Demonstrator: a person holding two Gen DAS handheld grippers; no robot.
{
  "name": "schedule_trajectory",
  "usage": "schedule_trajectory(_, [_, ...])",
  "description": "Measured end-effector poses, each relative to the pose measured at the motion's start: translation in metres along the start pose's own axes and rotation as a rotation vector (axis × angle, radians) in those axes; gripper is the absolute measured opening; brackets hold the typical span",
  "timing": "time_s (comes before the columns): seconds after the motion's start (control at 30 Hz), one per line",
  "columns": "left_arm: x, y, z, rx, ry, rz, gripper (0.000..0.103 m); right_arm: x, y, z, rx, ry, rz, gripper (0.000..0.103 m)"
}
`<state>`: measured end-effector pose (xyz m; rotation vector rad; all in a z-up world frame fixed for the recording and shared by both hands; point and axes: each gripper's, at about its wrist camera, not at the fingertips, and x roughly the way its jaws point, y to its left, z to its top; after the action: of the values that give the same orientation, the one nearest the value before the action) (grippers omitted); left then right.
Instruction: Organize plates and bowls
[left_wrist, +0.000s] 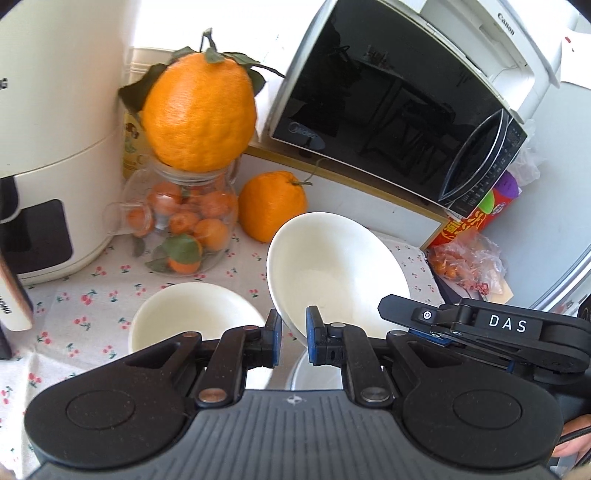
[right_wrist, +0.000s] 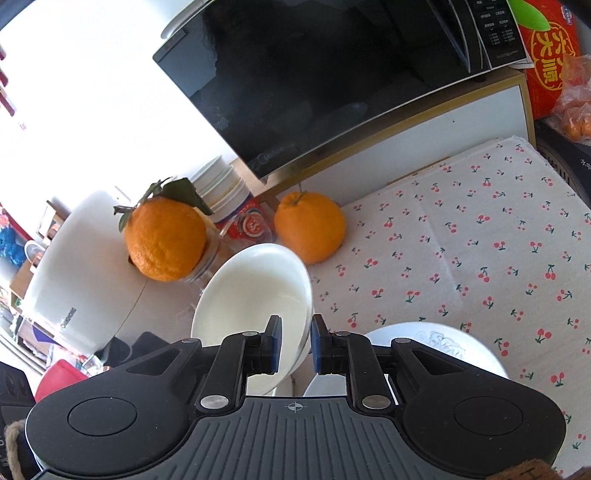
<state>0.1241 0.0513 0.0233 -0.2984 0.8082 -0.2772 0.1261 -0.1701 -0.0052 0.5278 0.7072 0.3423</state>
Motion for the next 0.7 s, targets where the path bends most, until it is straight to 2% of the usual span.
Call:
schedule_trajectory(0.33, [-0.016,0.023,-0.008,0.038,0.007,0.074,0.013,0.016,0.031,-0.022,-0.086,0.061,0.002,0.016])
schedule_trajectory(0.7, [-0.007,0.042,-0.013,0.044,0.09,0.168,0.015,0.046,0.049,-0.04,-0.136,0.122,-0.041,0.016])
